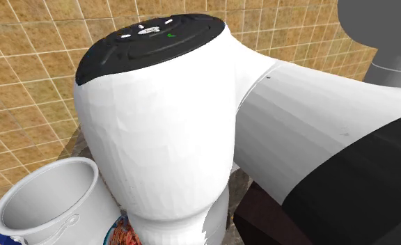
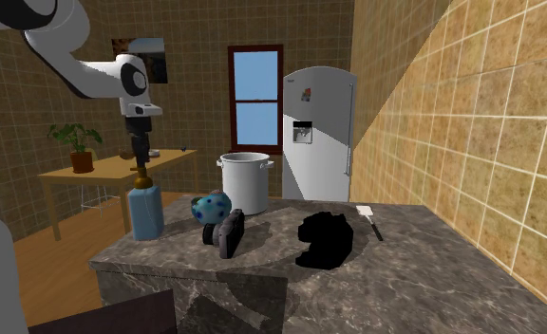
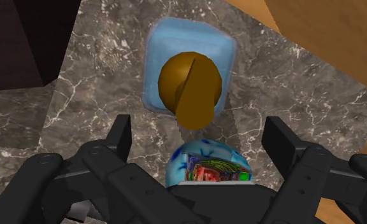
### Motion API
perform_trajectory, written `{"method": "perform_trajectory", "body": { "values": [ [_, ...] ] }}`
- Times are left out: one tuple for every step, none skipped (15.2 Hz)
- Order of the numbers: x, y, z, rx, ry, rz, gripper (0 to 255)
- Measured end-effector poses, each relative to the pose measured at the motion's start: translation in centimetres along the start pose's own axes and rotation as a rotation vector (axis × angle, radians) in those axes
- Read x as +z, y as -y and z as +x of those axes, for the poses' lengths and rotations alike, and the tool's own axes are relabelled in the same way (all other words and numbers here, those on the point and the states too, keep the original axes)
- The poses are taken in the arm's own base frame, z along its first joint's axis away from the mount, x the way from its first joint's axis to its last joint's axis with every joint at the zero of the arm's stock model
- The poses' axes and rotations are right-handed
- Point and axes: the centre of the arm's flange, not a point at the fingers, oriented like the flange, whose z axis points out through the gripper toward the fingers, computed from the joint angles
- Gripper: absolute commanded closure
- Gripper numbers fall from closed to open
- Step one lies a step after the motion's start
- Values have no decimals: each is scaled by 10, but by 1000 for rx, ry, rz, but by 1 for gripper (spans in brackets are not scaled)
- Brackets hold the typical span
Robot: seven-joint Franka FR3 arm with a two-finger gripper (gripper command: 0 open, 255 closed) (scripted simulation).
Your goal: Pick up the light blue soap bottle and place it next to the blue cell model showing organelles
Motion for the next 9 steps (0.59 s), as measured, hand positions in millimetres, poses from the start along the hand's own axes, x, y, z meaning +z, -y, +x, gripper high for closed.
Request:
{"method": "perform_trajectory", "body": {
  "values": [
    [-10, 0, -1, 0, 0, 0, 0],
    [-21, -3, -1, 0, 0, 1, 0],
    [-28, -2, 0, 0, 0, 1, 0],
    [-32, -1, 0, 0, 0, 0, 0],
    [-33, 0, 0, 0, 0, 0, 0],
    [-34, 0, 0, 0, 0, 0, 0],
    [-34, 0, 0, 0, 0, 0, 0],
    [-34, 0, 0, 0, 0, 0, 0],
    [-34, 0, 0, 0, 0, 0, 0]
  ]
}}
